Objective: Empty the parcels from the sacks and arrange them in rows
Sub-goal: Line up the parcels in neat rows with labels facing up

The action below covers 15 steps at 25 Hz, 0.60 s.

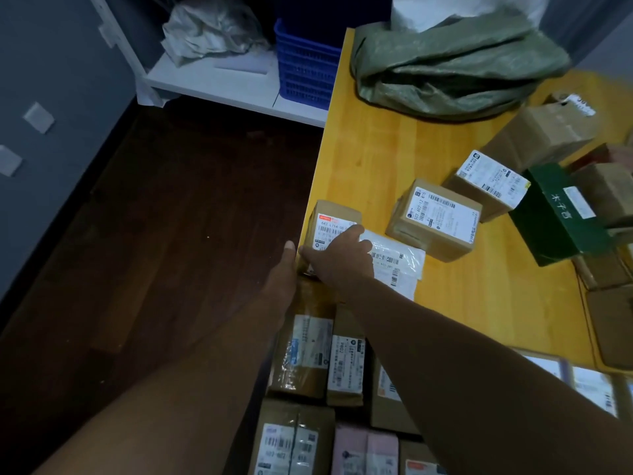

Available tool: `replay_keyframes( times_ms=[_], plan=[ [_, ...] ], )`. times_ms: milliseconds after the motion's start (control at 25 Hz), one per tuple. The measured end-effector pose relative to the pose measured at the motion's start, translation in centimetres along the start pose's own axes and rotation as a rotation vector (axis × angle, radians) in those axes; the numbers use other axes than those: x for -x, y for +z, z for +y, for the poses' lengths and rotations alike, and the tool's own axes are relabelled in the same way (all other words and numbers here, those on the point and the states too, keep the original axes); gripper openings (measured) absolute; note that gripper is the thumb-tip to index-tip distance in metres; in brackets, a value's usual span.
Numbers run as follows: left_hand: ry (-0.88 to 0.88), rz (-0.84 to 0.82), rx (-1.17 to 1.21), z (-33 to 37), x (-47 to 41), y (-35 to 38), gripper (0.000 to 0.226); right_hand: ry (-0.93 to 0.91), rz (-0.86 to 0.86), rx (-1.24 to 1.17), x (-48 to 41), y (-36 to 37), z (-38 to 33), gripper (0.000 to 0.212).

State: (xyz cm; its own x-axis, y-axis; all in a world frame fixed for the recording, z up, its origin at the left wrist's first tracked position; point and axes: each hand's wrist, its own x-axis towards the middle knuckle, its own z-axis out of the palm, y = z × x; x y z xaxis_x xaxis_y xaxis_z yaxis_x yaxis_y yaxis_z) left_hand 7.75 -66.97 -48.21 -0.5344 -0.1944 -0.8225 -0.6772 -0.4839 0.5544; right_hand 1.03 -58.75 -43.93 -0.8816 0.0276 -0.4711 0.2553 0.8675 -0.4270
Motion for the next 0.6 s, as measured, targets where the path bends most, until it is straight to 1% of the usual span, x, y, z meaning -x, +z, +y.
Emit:
replay_keyframes(
  times_ms=[80, 160, 200, 240, 280, 320, 400, 440, 480, 520, 600],
  plan=[
    [-0.001, -0.053, 0.024, 0.5, 0.2, 0.0, 0.084, -0.027, 0.008, 0.016, 0.1, 0.4, -0.1, 0.125],
    [0.055, -0.055, 0.039, 1.0, 0.3, 0.6, 0.071, -0.05, -0.005, 0.021, 0.3, 0.5, 0.0, 0.124],
    [0.084, -0.032, 0.052, 1.3, 0.7, 0.9, 0.064, -0.053, -0.016, 0.033, 0.4, 0.4, 0.0, 0.12],
    [0.113, -0.009, 0.037, 1.3, 0.2, 0.9, 0.059, -0.043, -0.025, 0.055, 0.3, 0.1, 0.2, 0.112],
    [0.13, 0.004, 0.003, 1.4, 0.3, 1.1, 0.056, -0.024, -0.023, 0.076, 0.1, -0.5, 0.6, 0.099],
    [0.144, 0.001, -0.035, 1.4, 0.0, 1.1, 0.057, -0.002, -0.016, 0.083, -0.3, -1.3, 1.2, 0.081],
    [0.162, 0.029, -0.121, 1.1, -0.8, 1.1, 0.073, 0.015, -0.035, 0.084, -1.3, -3.0, 2.9, 0.047],
    [0.156, 0.063, -0.177, 1.0, -0.9, 1.2, 0.082, -0.002, -0.066, 0.106, -1.9, -3.6, 4.0, 0.038],
    [0.143, 0.097, -0.235, 1.0, -1.2, 1.3, 0.085, -0.03, -0.106, 0.146, -2.3, -4.0, 5.2, 0.032],
    [0.145, 0.13, -0.266, 1.2, -0.8, 1.6, 0.08, -0.061, -0.152, 0.191, -2.6, -4.3, 6.3, 0.029],
    [0.156, 0.193, -0.29, 1.3, -0.2, 2.1, 0.06, -0.111, -0.252, 0.252, -2.6, -4.4, 7.9, 0.025]
  ],
)
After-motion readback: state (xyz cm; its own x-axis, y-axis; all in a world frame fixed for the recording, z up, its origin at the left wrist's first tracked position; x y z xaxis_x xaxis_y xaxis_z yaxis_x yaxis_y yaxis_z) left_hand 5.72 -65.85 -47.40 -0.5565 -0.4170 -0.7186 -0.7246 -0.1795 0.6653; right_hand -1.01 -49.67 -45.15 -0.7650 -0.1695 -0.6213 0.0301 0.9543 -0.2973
